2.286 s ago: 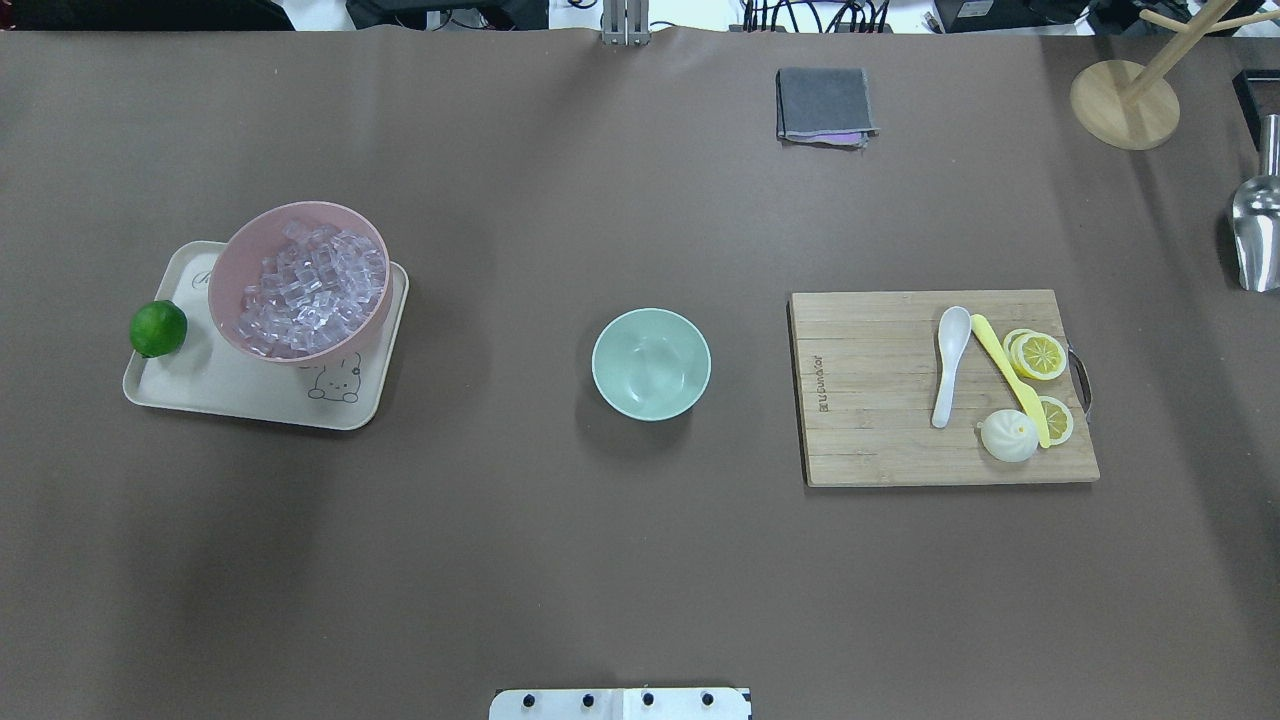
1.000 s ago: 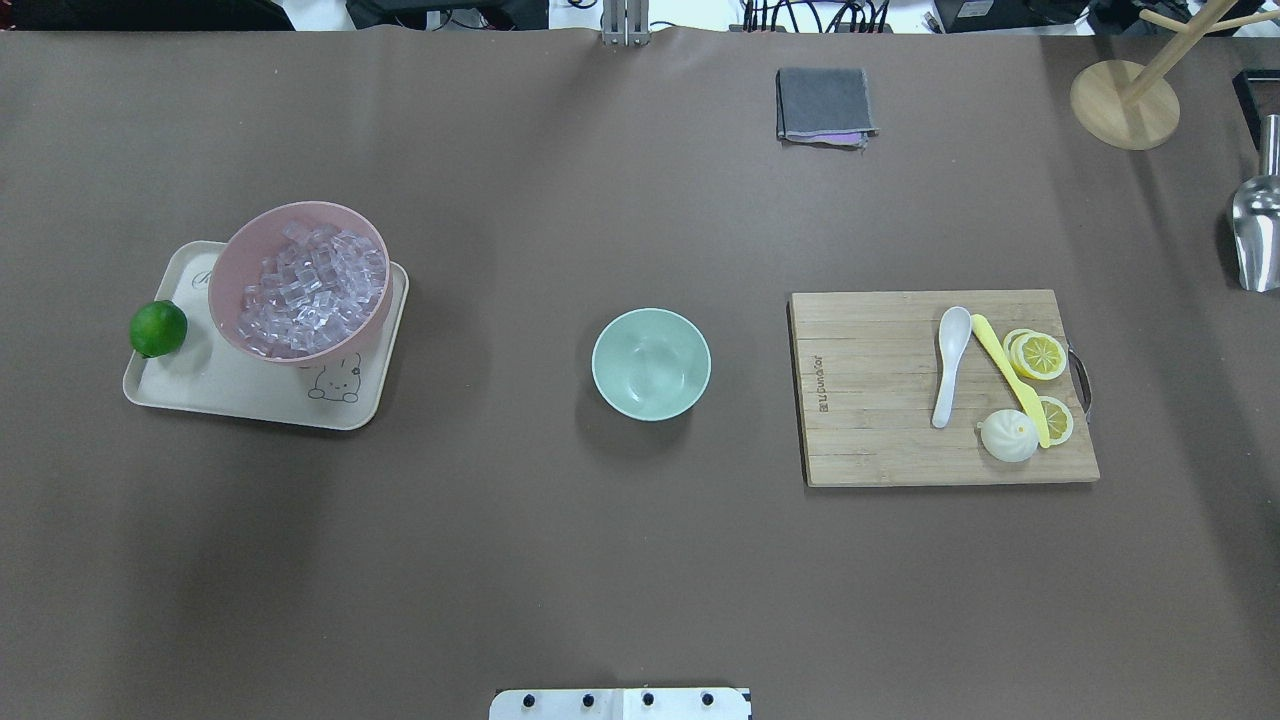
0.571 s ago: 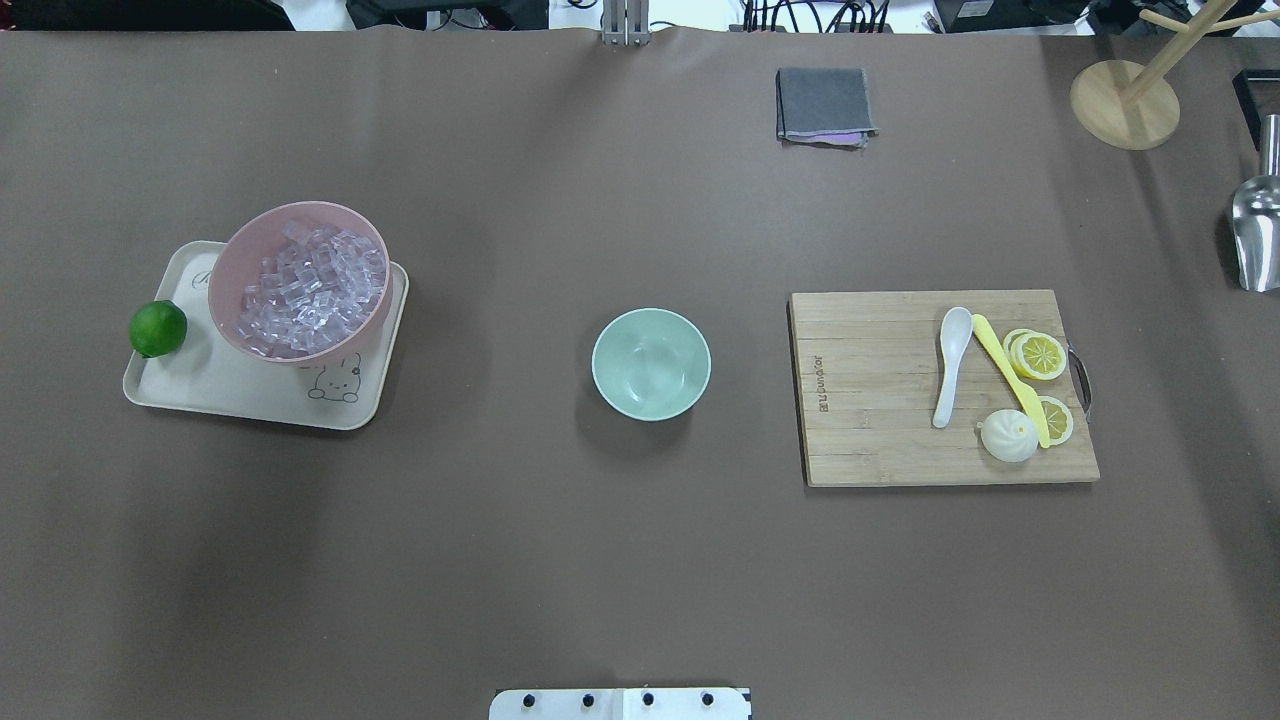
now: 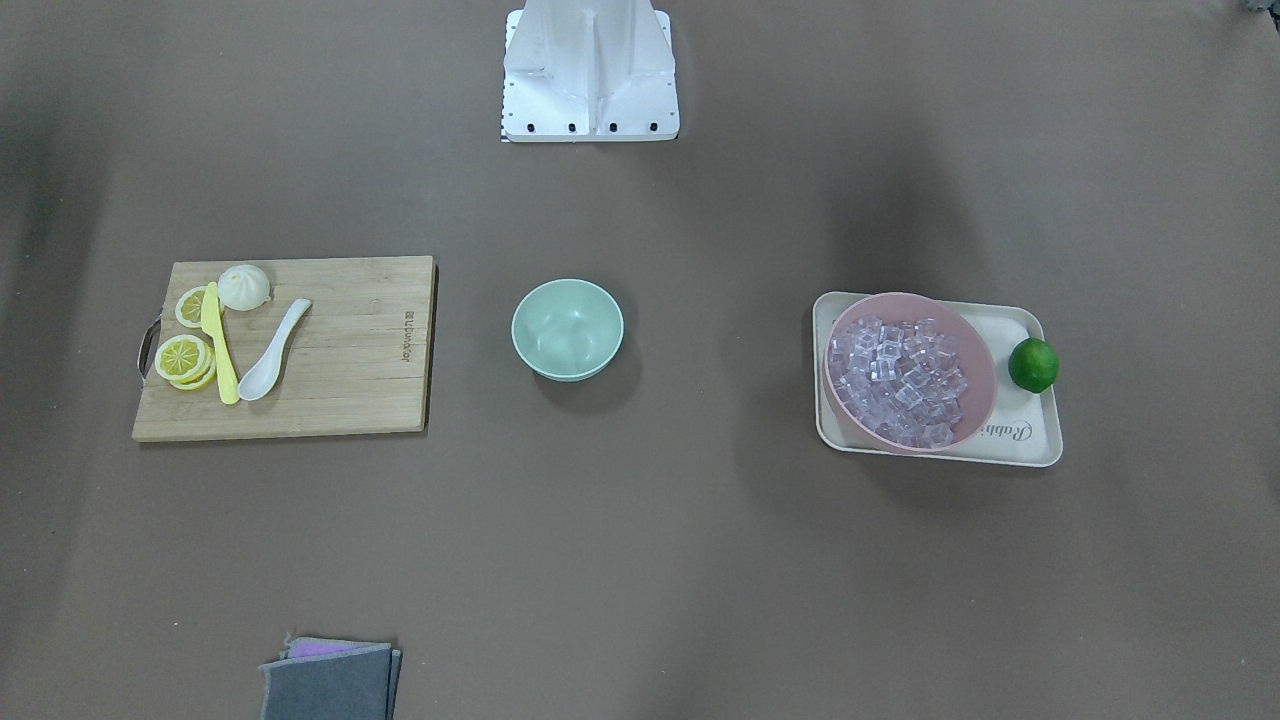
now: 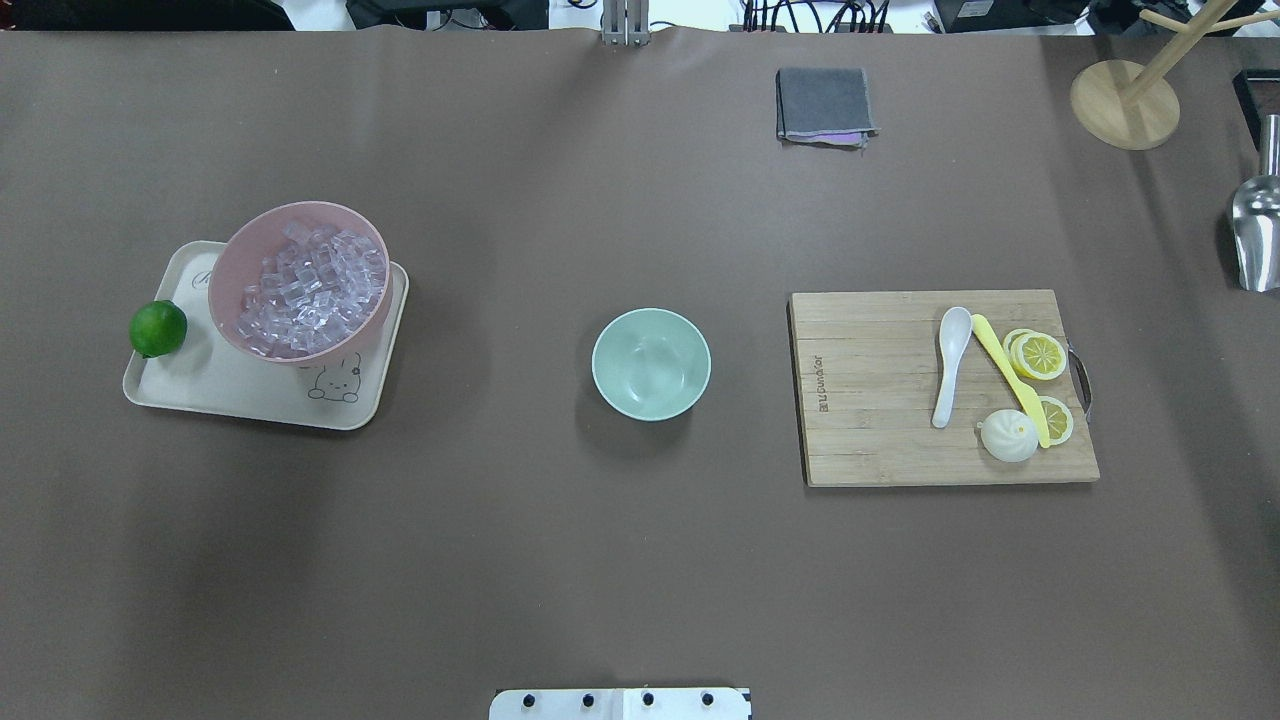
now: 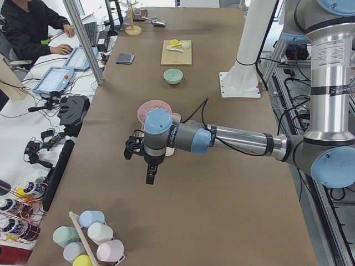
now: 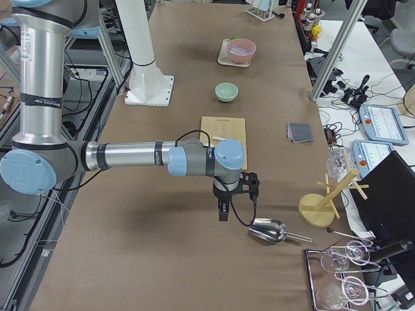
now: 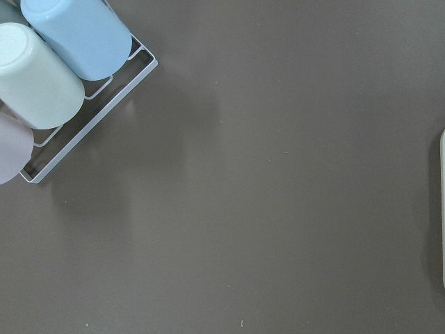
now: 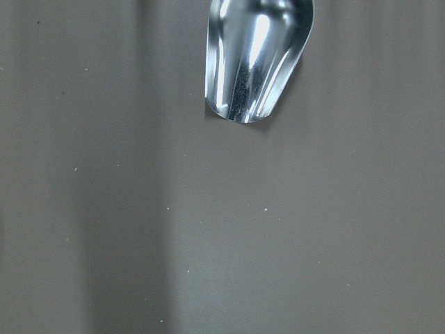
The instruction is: Put spoon and ice into bowl
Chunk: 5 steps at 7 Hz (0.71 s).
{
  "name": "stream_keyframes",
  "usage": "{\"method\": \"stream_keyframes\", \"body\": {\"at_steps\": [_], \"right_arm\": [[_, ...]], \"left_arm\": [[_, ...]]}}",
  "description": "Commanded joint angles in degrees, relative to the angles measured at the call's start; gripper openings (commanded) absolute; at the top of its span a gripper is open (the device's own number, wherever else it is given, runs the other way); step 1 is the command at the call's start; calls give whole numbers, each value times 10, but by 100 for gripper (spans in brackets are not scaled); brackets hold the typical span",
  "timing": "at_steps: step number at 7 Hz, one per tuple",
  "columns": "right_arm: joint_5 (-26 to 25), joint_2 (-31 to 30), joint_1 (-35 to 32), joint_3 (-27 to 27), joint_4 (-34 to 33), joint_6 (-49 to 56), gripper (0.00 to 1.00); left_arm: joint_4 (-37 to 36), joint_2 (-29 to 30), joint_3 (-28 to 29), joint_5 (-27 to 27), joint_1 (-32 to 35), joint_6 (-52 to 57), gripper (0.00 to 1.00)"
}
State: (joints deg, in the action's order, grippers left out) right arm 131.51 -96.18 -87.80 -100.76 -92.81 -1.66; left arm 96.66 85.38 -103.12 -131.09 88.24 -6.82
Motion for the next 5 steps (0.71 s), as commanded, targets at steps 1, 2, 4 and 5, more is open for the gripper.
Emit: {"method": "stream_keyframes", "body": {"at_steps": [1, 2, 4, 5], "right_arm": [[2, -1, 0, -1, 0, -1, 100], [2, 0, 0, 0, 0, -1, 100], [5, 1, 0, -7, 0, -1, 100], [14, 9, 0, -13, 1, -2, 100]], "left_arm": [[8, 30, -13, -17, -3, -13, 98], [23, 40, -25, -22, -13, -64, 98], [80, 96, -23, -49, -73, -82, 98], [83, 106, -23, -44, -115, -113, 98]]}}
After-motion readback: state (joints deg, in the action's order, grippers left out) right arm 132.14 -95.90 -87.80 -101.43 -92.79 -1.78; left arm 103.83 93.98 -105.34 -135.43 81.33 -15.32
